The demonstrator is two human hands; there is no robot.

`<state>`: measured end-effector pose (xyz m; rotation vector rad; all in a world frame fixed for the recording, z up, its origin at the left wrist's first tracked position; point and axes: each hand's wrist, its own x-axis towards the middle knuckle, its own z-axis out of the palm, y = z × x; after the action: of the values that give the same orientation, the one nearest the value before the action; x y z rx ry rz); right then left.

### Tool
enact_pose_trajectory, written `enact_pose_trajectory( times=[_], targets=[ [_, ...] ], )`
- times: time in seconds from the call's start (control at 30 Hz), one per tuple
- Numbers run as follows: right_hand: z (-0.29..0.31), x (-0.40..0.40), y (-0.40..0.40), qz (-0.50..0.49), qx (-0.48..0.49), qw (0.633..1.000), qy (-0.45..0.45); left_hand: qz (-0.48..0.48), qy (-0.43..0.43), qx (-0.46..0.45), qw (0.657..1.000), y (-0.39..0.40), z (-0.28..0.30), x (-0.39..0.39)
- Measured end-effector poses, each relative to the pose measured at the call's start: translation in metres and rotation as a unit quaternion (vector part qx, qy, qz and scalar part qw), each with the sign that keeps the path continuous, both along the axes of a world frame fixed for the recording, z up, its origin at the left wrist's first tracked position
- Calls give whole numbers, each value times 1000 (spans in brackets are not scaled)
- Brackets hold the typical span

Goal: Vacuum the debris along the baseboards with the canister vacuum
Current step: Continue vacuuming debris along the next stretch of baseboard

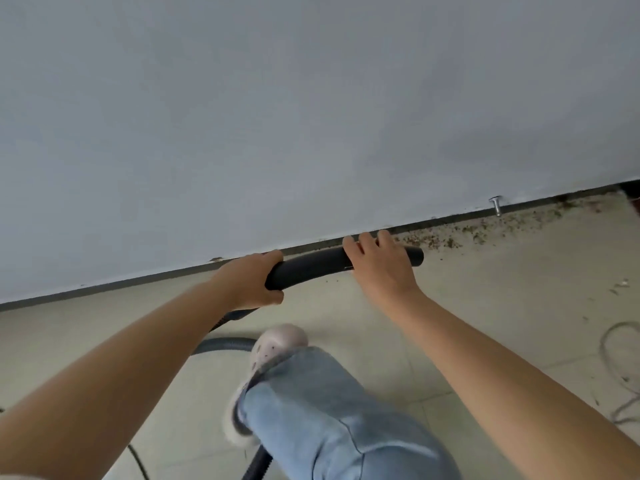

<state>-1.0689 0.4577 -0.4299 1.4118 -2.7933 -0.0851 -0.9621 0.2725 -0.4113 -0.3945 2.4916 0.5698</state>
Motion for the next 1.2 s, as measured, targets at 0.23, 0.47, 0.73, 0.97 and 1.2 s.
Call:
enact_pose_trajectory(
  times=[0.23,0.47,0.73,0.97,1.2],
  targets=[
    [-23,-2,-37,33,5,999,5,83,27,54,995,-35,-14,28],
    [-57,-31,-112,72,27,997,-6,214,11,146,966,-100,-48,51],
    [-107,23,-199,-62,25,958,-277,363,39,80,927,-123,-106,116],
    [-176,73,-225,-244,-43,716,-653,495,40,32,868,-49,-183,162],
    [-289,131,-244,-248,-17,647,-721,592,20,7,805,-8,-288,190]
  ],
)
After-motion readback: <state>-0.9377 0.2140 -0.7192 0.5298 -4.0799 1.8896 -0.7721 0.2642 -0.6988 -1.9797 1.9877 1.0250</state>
